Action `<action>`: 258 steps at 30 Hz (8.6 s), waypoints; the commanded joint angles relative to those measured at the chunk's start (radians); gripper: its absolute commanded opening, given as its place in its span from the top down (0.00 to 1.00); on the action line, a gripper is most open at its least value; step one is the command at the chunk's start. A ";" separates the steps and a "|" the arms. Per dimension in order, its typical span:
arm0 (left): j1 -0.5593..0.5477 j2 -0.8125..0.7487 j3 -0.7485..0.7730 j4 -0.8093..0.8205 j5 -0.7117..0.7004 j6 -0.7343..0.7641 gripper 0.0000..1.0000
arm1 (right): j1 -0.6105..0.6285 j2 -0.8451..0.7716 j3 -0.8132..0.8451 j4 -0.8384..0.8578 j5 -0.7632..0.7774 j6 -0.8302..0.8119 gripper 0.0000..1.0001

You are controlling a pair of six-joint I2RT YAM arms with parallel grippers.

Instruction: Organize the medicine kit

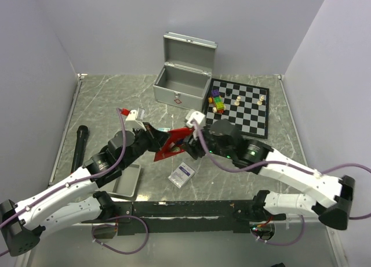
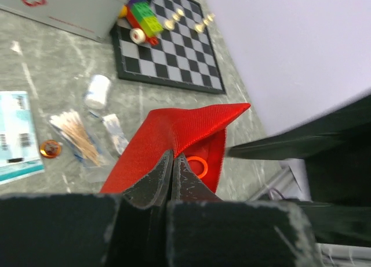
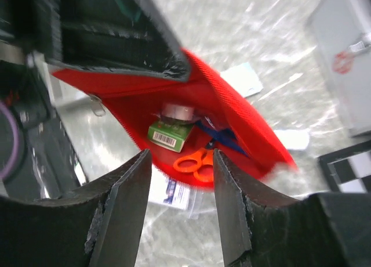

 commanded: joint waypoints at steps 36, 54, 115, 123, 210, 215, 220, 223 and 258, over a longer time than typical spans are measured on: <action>0.009 -0.192 0.001 -0.369 -0.549 -0.143 0.99 | -0.317 0.603 0.009 0.050 0.160 0.433 0.46; 0.009 -0.163 -0.013 -0.320 -0.516 -0.114 0.99 | -0.344 0.622 -0.051 0.052 0.146 0.437 0.90; 0.079 0.176 0.235 -0.205 0.448 0.294 0.99 | 0.055 -0.222 -0.252 0.214 -0.047 -0.340 0.90; 0.081 0.184 0.234 -0.198 0.475 0.296 0.99 | 0.098 -0.149 -0.215 0.164 0.053 -0.457 0.90; 0.243 -0.272 0.019 -0.415 -0.492 -0.054 0.99 | -0.185 0.962 0.435 -0.039 0.011 0.347 0.48; 0.242 -0.284 0.018 -0.418 -0.502 -0.051 0.99 | -0.159 0.994 0.475 -0.080 0.059 0.324 0.49; 0.242 -0.292 0.018 -0.425 -0.505 -0.051 0.99 | -0.142 1.022 0.489 -0.109 0.126 0.318 0.51; 0.242 -0.293 0.018 -0.426 -0.506 -0.050 0.99 | -0.140 1.029 0.480 -0.117 0.140 0.319 0.54; 0.242 -0.259 0.005 -0.388 -0.466 -0.054 0.99 | -0.126 0.934 0.342 -0.128 0.149 0.335 0.57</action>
